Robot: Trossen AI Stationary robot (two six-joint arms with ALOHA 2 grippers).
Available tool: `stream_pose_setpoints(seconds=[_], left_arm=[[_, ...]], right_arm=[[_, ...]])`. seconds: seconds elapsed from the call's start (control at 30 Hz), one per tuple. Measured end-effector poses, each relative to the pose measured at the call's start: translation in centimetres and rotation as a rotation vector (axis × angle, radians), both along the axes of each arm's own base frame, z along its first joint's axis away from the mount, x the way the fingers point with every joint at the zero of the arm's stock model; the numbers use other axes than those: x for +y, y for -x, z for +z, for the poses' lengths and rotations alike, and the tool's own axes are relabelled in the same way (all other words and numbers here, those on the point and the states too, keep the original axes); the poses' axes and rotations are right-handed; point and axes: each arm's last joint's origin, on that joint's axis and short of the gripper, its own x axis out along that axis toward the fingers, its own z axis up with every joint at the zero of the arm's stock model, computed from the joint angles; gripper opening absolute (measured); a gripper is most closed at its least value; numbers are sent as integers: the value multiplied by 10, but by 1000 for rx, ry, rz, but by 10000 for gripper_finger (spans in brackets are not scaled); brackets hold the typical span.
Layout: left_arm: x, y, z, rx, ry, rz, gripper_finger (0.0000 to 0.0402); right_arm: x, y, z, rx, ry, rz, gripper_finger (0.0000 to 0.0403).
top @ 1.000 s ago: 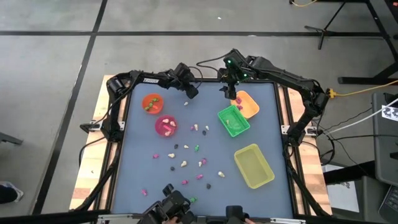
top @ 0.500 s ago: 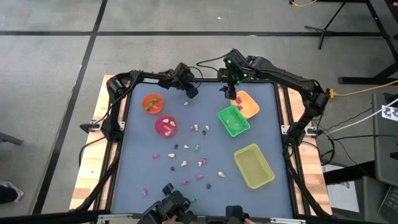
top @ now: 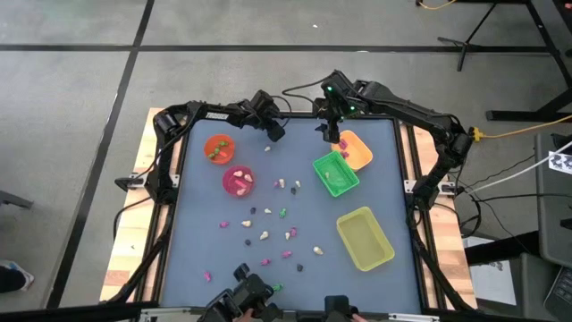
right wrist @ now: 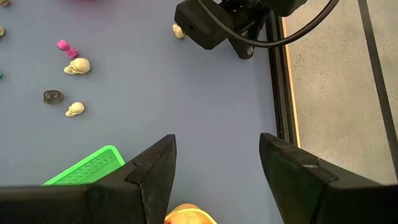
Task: Sort Halloween decoration
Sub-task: Put the black skull toy into the light yellow bin
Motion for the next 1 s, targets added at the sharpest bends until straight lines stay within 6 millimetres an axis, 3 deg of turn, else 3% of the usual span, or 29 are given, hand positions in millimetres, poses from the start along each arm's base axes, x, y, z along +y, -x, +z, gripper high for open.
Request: stream_pose_setpoints(seconds=[1.0], left_arm=[[-2, -1, 8, -59, 43, -43, 64]], right_arm=[[0, 0, 0, 1, 0, -1, 230]])
